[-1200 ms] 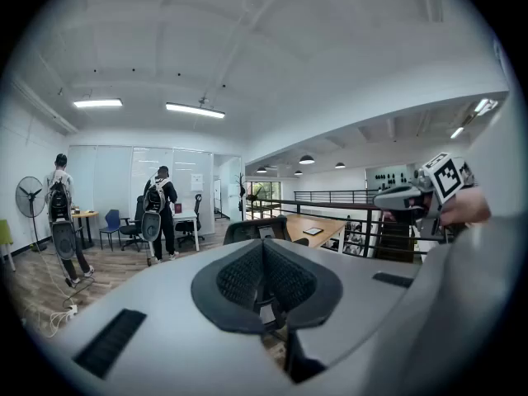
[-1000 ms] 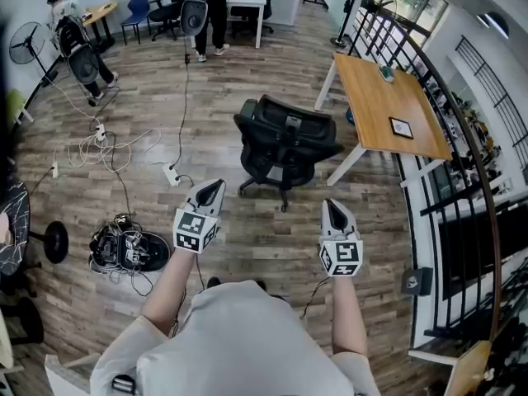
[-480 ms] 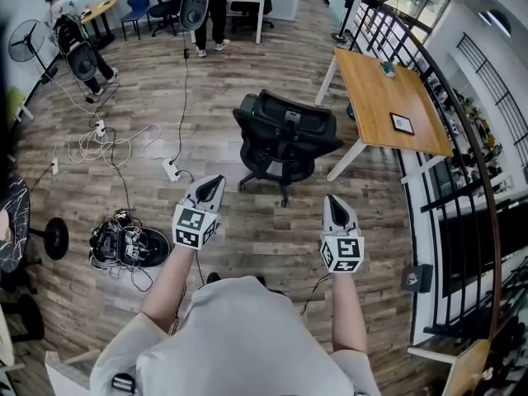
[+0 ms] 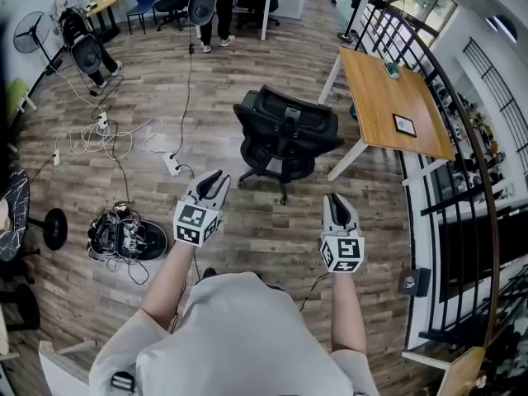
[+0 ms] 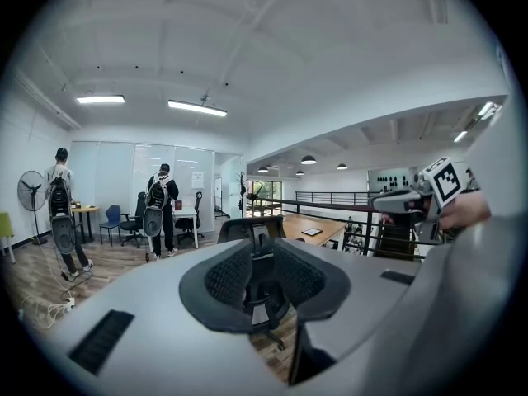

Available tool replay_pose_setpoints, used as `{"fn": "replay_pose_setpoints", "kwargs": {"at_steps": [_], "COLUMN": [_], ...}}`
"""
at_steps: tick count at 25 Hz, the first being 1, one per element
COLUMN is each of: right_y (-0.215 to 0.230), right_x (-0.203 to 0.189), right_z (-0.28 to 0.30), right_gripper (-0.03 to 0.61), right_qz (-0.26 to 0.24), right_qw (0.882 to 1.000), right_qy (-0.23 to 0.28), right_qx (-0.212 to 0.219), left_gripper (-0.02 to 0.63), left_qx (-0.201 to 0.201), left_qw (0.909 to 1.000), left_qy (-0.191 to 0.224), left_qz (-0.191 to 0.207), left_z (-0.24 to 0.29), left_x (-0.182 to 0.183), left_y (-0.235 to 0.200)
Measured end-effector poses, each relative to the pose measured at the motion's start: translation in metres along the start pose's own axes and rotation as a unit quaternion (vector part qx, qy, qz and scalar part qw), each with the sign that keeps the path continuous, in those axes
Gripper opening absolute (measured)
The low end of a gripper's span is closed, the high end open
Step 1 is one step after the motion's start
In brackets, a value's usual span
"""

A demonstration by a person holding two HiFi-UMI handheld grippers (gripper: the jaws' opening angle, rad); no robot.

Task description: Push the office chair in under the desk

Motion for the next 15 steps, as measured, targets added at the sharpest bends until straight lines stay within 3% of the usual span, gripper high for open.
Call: {"fn": "replay_pose_setpoints", "kwargs": {"at_steps": [7, 15], "right_y": [0.019, 0.038], "right_x": [-0.01, -0.024], "right_z": [-0.001, -0.003], "right_gripper": [0.126, 0.179], "right_qz": [0.001, 0.01], "right_qw": [1.0, 1.0], "right_qy": [-0.009, -0.025], "right_qx": [0.004, 0.0], "left_gripper": [0.168, 0.217], "left_qx": [0.017, 0.021], "left_qw": [0.9998, 0.9996], "left_qy": [-0.003, -0.009], "left_qz": [-0.012, -0.014], "left_z": [0.004, 0.011], "left_x": [-0.004, -0.009], "left_y": [0.01, 0.025]}}
Point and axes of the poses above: the fingertips, and each gripper's own axes: z forward along the fingers, y to its right, x out of its top, the point moved 3 cm from there along -z, backward along the fingers, and after that the axes turned 5 degrees about -x, right-handed, at the moved point
